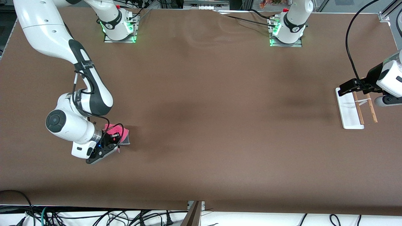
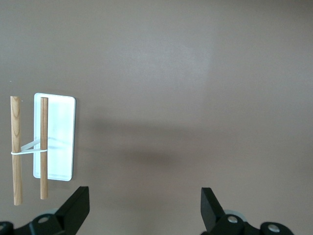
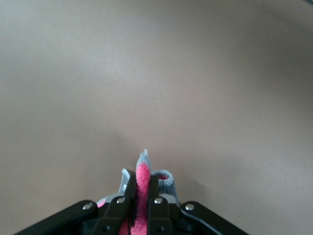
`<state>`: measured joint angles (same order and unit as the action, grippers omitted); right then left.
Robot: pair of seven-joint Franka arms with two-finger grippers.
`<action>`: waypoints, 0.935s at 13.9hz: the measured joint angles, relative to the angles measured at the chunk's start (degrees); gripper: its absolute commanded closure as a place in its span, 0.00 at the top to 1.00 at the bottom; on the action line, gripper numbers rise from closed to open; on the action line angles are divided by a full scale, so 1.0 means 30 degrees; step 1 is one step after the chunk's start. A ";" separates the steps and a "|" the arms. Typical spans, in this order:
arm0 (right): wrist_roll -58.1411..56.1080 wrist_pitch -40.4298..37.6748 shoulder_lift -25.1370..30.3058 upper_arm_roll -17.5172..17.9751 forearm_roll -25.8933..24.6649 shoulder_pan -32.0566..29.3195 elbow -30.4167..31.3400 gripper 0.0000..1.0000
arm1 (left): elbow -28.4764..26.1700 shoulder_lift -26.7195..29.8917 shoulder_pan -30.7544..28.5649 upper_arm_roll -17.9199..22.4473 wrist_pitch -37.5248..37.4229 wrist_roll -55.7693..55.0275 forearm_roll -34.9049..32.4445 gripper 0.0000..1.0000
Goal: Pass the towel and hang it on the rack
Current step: 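Lift the towel with the right gripper while the left gripper approaches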
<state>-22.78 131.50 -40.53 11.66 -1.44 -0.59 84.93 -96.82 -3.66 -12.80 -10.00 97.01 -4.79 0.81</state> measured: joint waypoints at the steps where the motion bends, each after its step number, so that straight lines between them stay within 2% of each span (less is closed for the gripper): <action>1: 0.0409 -0.0366 0.0228 0.0155 0.0020 0.0001 -0.0006 0.01 | 0.0000 0.0000 0.0000 0.0008 0.0000 0.0018 0.0000 1.00; 7: 0.4767 -0.2419 0.1836 0.0862 0.0021 0.0559 -0.0179 0.01 | 0.0000 -0.0003 -0.0328 0.0095 -0.0024 0.0890 0.0000 1.00; 10: 0.6732 -0.4404 0.2189 0.0894 0.0025 0.1428 -0.1605 0.01 | -0.0004 -0.0009 -0.0342 0.0075 -0.0118 0.1100 0.0000 1.00; 13: 0.8642 -0.5194 0.2267 0.0934 0.0026 0.2668 -0.2817 0.01 | -0.0005 -0.0013 -0.0302 -0.0110 -0.0504 0.2139 0.0000 1.00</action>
<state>3.15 115.92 -33.73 14.46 -1.37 7.41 76.48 -96.83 -3.69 -13.71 -10.33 95.50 1.63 0.81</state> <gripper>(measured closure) 0.943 0.000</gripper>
